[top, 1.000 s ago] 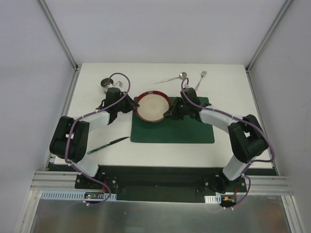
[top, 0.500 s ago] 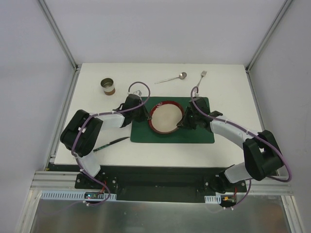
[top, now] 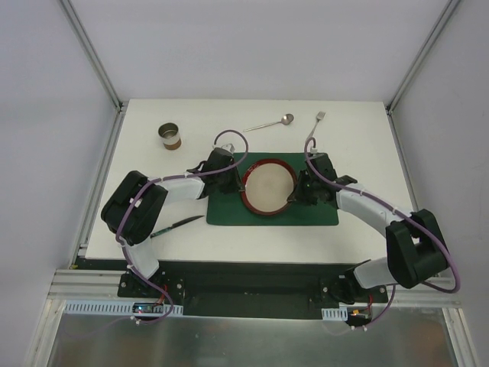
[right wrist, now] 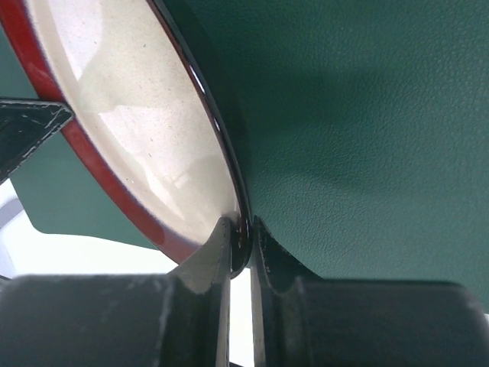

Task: Set the dinner table for one person
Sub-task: Place the plate on the napkin.

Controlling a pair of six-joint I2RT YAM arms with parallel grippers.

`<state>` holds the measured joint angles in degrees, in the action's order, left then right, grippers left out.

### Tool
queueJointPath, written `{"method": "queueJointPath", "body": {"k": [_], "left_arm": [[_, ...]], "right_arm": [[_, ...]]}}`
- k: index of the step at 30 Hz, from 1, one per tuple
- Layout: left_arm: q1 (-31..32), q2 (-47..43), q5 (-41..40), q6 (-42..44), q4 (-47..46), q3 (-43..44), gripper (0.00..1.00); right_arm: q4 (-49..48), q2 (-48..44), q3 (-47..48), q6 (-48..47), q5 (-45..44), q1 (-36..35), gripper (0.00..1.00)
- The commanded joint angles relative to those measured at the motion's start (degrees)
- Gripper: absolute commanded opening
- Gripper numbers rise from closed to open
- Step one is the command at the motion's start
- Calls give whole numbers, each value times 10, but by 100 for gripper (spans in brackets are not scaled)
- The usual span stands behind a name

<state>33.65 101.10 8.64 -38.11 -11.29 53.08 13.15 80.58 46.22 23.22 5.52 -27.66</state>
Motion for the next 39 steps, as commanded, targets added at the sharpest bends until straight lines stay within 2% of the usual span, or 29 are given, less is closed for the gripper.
{"method": "queueJointPath", "body": {"k": [1, 13, 24, 39], "left_arm": [[32, -14, 58, 16, -37, 61, 0], [32, 7, 54, 32, -12, 98, 0], [32, 42, 67, 44, 14, 160, 0], [31, 63, 59, 47, 24, 166, 0]], "right_arm": [[-55, 30, 31, -37, 46, -5, 0], [-78, 95, 55, -41, 70, 15, 1], [-80, 110, 60, -52, 99, 60, 1], [-113, 149, 60, -46, 126, 78, 1]]}}
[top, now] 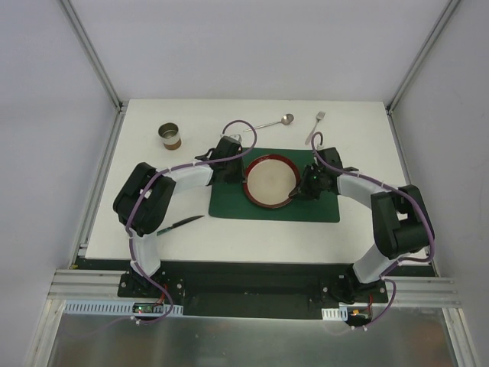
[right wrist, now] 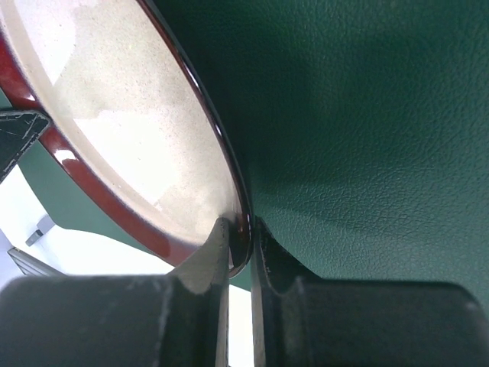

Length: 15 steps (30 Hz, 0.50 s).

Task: Set the dinner table for one person
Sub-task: Place the plate on the napkin.

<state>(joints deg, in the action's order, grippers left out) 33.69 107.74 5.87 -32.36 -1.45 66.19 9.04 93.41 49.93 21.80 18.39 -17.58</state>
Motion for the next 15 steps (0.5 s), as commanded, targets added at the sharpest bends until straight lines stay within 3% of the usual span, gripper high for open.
{"method": "queueJointPath", "body": {"k": [1, 15], "left_arm": [[30, -3, 86, -10, -75, 35, 0], [30, -22, 79, -10, -75, 16, 0]], "right_arm": [[-75, 21, 22, -30, -1, -23, 1], [-80, 77, 49, -29, 19, -18, 0]]}}
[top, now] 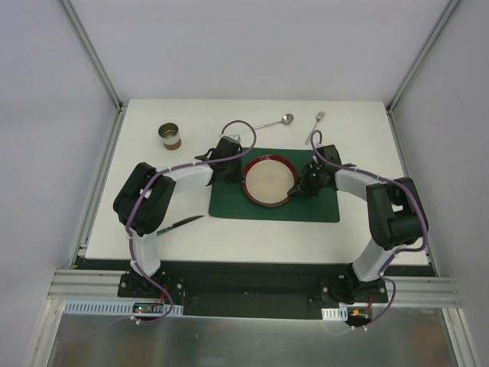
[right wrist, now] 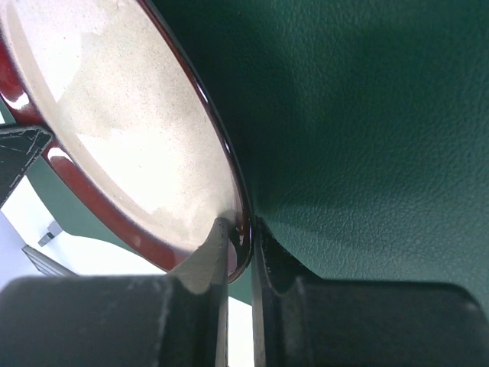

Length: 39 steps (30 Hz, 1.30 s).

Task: Set the dinner table for one person
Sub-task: Place the plate on the napkin.

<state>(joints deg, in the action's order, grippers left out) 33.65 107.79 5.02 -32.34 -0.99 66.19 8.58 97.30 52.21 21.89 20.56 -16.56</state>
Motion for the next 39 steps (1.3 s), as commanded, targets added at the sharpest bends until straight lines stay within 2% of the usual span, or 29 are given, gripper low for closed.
{"method": "queueJointPath", "body": {"k": [1, 26, 27, 31, 34, 39], "left_arm": [[31, -26, 85, -8, -80, 15, 0], [19, 26, 117, -2, -81, 56, 0], [19, 27, 119, -2, -81, 56, 0], [19, 28, 118, -4, -81, 55, 0], [18, 29, 118, -4, -81, 55, 0], [18, 28, 119, -4, -81, 51, 0]], "right_arm": [[-76, 40, 27, -30, -2, -27, 1], [-62, 38, 30, -33, 19, -3, 1], [-62, 38, 30, -32, 20, -4, 1], [-59, 39, 31, -27, 19, -4, 19], [-54, 37, 33, -26, 19, -2, 28], [-47, 34, 36, -23, 17, 1, 33]]}}
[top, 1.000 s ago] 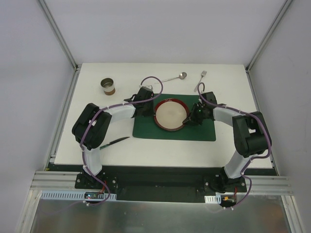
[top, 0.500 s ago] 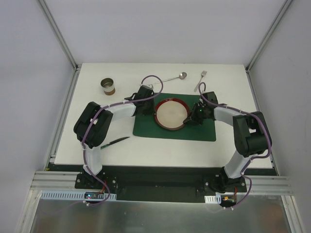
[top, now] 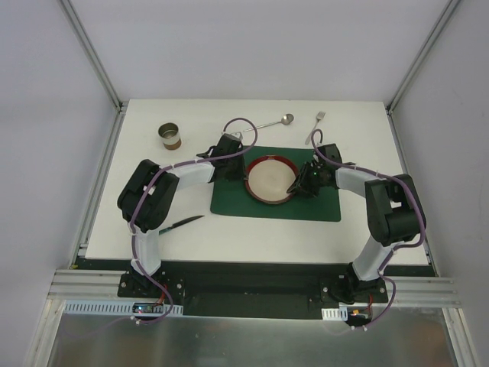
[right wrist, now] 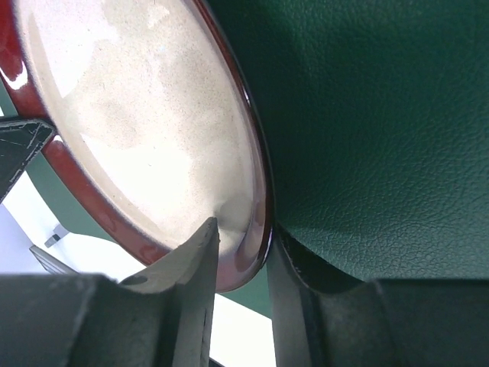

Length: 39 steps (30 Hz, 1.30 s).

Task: Set the dinner table for one person
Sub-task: Place the plate on the napkin.

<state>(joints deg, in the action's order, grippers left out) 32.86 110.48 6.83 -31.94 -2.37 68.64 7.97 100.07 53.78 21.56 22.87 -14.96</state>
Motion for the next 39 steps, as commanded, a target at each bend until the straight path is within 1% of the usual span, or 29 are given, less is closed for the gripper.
{"method": "queueJointPath", "body": {"k": [1, 7, 9, 12, 16, 26, 32, 34, 39], "left_arm": [[26, 0, 100, -9, -67, 26, 0], [26, 3, 105, -9, -68, 26, 0], [26, 1, 106, -8, -68, 26, 0], [25, -2, 104, -6, -68, 23, 0], [24, -10, 100, -4, -69, 15, 0], [23, -36, 86, 1, -74, -12, 0], [21, -26, 94, 3, -76, -8, 0], [21, -22, 95, 3, -76, -4, 0], [20, -13, 97, 4, -77, -2, 0]], "right_arm": [[-40, 5, 19, -20, -7, -12, 33], [-14, -9, 25, -28, -13, -9, 35], [0, -20, 21, -31, -30, -9, 35], [8, -44, 15, -33, -42, -2, 39], [16, -61, 15, -37, -43, 11, 41], [-1, -51, 9, -24, -41, 13, 39], [-6, -44, 12, -21, -39, 13, 36], [-6, -44, 12, -19, -37, 13, 37], [-1, -39, 12, -19, -42, 13, 41]]}}
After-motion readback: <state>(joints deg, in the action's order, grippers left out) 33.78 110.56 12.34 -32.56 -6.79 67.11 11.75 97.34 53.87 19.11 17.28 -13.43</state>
